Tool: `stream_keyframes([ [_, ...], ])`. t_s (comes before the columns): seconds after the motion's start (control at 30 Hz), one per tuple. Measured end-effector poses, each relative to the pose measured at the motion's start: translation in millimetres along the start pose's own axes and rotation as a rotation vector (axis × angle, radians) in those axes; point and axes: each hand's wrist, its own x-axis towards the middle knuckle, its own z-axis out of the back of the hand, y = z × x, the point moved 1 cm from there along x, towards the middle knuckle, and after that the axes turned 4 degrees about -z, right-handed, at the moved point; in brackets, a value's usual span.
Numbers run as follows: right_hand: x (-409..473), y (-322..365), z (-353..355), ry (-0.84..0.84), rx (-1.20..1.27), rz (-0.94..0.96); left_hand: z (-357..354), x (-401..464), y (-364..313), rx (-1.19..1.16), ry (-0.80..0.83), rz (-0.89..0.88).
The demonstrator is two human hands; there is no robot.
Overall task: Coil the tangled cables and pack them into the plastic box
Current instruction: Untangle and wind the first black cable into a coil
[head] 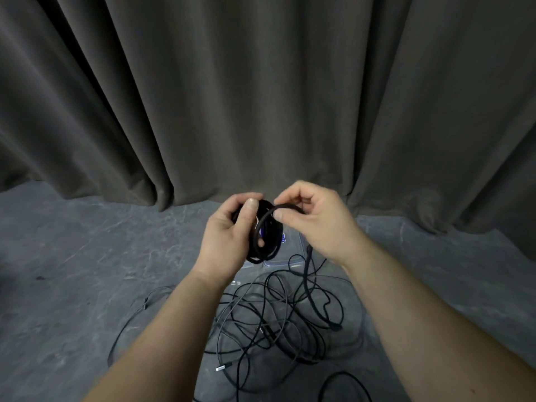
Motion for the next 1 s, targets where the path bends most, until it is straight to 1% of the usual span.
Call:
stream_keyframes([
  [0.13, 2.0, -10.0, 0.0, -0.133, -0.017, -0.012, -10.0, -3.8, -2.2, -0.029, 0.055, 0.011],
  [0.3, 4.5, -14.5, -3.6, -0.192, 0.018, -0.033, -15.1, -2.2, -0.7, -0.075, 0.075, 0.024],
  [0.43, 3.5, -14.5, -4.1, -0.209, -0.039, 0.043, -15.5, -1.8, -1.6, -0.128, 0.047, 0.039],
  [0.53, 3.9, -17.3, -1.1, -0.215, -0.027, 0.093, -11.7, 0.7, -1.9, -0.220, -0.022, 0.048],
  [0.6, 4.1, -21.7, -1.0, -0.213, 0.079, 0.040, -8.4, 2.3, -2.4, -0.271, -0.047, 0.052],
  [0.7, 4.4, -25.9, -4.2, -0.234, 0.211, -0.021, -9.2, 1.4, -3.6, -0.301, -0.030, 0.066],
  [0.87, 5.2, -25.0, -9.2, -0.247, 0.248, -0.071, -14.6, -3.6, -6.2, -0.193, 0.013, 0.031],
  [1.0, 6.6, -27.5, -11.3, -0.291, 0.281, -0.118, -16.2, -6.8, -9.6, -0.182, 0.058, 0.027],
])
